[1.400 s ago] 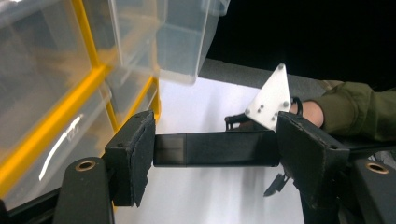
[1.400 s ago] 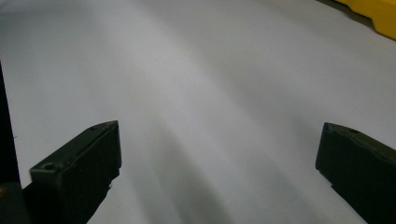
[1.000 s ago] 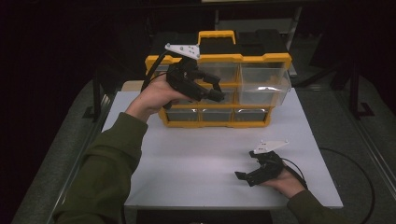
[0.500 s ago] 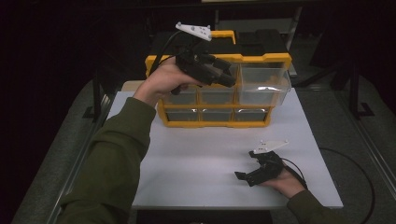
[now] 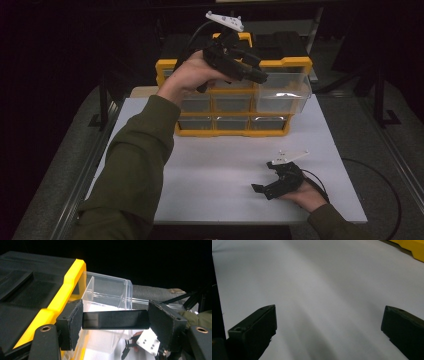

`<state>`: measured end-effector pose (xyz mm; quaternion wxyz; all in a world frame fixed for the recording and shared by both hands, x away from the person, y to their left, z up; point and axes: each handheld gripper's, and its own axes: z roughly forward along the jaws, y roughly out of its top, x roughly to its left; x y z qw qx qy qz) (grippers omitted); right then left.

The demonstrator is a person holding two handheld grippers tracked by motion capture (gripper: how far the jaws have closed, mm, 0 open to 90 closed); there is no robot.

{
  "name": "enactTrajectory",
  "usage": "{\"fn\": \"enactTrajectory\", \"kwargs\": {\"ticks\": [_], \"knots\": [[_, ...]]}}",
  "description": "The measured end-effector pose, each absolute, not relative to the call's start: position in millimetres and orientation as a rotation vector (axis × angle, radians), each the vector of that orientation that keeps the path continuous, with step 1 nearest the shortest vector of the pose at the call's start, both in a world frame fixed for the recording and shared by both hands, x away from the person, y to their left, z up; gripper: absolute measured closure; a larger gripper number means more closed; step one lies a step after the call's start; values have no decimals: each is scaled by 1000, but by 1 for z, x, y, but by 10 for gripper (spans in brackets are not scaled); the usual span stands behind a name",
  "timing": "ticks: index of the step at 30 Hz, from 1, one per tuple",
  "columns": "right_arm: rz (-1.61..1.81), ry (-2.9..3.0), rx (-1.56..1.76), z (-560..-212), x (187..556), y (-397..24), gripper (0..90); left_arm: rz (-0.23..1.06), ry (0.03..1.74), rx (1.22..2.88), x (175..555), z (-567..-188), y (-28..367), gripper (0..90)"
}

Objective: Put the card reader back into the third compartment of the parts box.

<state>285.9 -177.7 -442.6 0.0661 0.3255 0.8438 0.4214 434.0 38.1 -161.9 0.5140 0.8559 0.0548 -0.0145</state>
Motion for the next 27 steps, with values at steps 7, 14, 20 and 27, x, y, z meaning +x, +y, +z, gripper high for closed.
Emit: {"fn": "enactTrajectory", "kwargs": {"ticks": [7,14,20,27], "knots": [[1270,2547,977,-442,286,-178,0,-40,147,2071,440,-166,23,301],[1270,2548,977,-442,286,-178,0,-42,165,2095,443,-176,7,301],[1269,2550,975,-442,286,-179,0,-53,218,2101,446,-181,2,300],[1269,2549,972,-442,285,-179,0,-48,231,2069,445,-182,5,273]]}}
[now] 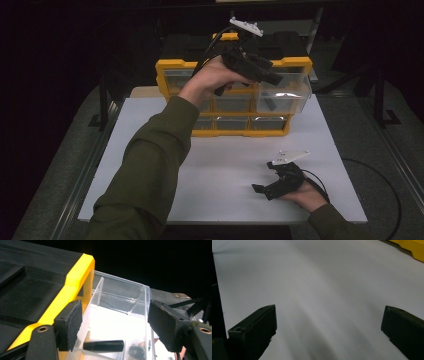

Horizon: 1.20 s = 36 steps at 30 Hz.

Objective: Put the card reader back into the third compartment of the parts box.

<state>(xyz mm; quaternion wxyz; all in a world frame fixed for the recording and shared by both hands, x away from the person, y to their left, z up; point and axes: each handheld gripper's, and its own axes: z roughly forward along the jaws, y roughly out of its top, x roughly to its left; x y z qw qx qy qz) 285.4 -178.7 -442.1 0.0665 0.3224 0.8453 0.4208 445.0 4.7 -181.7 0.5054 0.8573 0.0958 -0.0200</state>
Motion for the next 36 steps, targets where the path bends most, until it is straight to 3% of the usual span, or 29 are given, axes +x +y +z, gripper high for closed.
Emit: {"fn": "enactTrajectory", "kwargs": {"ticks": [16,28,36], "knots": [[1262,2551,980,-443,287,-180,0,35,237,2062,428,-180,49,167],[1263,2548,988,-444,289,-181,0,84,319,2066,421,-206,95,116],[1252,2544,990,-444,289,-181,0,115,361,2069,410,-228,117,7]]}}
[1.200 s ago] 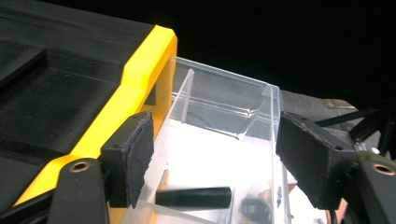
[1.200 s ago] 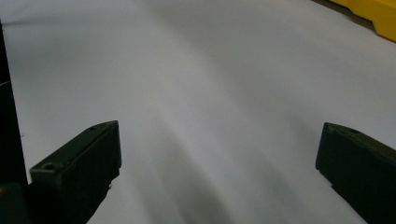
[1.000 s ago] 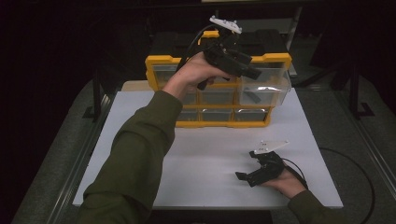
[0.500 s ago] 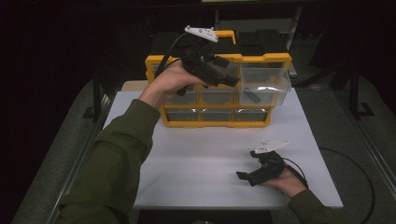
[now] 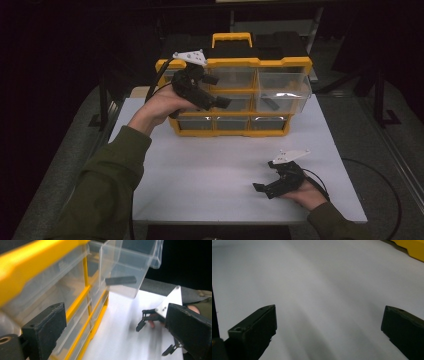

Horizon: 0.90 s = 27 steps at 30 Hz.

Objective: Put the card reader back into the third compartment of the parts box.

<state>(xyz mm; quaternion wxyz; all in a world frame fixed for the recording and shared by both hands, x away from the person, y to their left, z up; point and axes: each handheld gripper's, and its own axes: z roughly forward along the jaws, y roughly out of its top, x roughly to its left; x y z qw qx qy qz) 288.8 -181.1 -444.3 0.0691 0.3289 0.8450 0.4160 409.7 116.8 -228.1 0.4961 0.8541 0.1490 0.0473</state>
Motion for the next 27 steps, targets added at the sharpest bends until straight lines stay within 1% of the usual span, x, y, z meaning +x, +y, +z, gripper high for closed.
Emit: {"fn": "enactTrajectory", "kwargs": {"ticks": [3,17,24,27], "knots": [[1255,2539,995,-444,289,-181,0,137,374,2065,404,-236,123,0],[1250,2537,997,-444,288,-181,0,146,376,2052,373,-261,149,0],[1254,2535,999,-444,288,-181,0,136,412,2042,362,-281,168,0],[1256,2534,1001,-444,288,-181,0,150,423,2045,358,-291,175,0]]}}
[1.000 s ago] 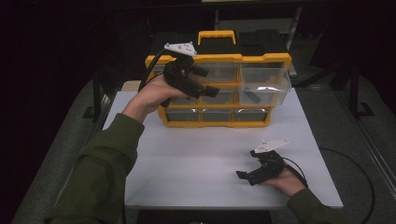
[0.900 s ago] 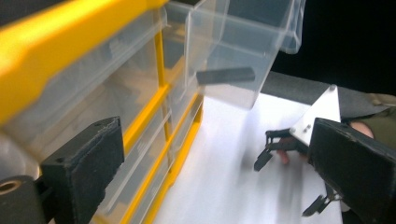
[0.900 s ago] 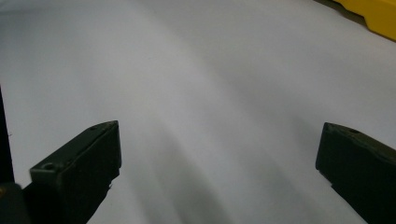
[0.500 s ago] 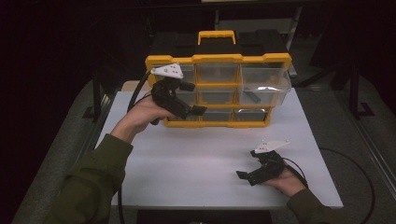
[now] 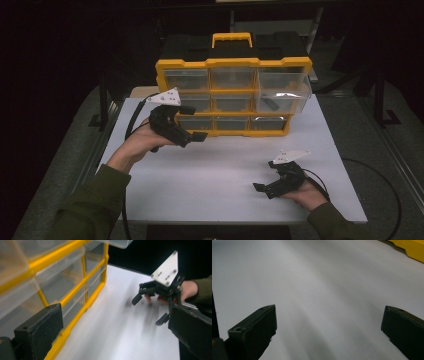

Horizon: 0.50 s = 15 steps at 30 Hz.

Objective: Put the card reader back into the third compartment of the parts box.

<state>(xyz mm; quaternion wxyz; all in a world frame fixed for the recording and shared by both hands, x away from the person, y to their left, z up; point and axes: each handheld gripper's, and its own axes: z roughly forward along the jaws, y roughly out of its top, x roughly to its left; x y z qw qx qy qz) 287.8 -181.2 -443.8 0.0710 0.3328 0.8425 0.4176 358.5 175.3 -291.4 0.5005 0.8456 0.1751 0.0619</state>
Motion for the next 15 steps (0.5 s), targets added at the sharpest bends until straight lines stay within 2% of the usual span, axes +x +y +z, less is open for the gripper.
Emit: {"fn": "enactTrajectory", "kwargs": {"ticks": [15], "knots": [[1254,2534,996,-444,288,-181,0,218,478,2060,341,-345,209,0]]}}
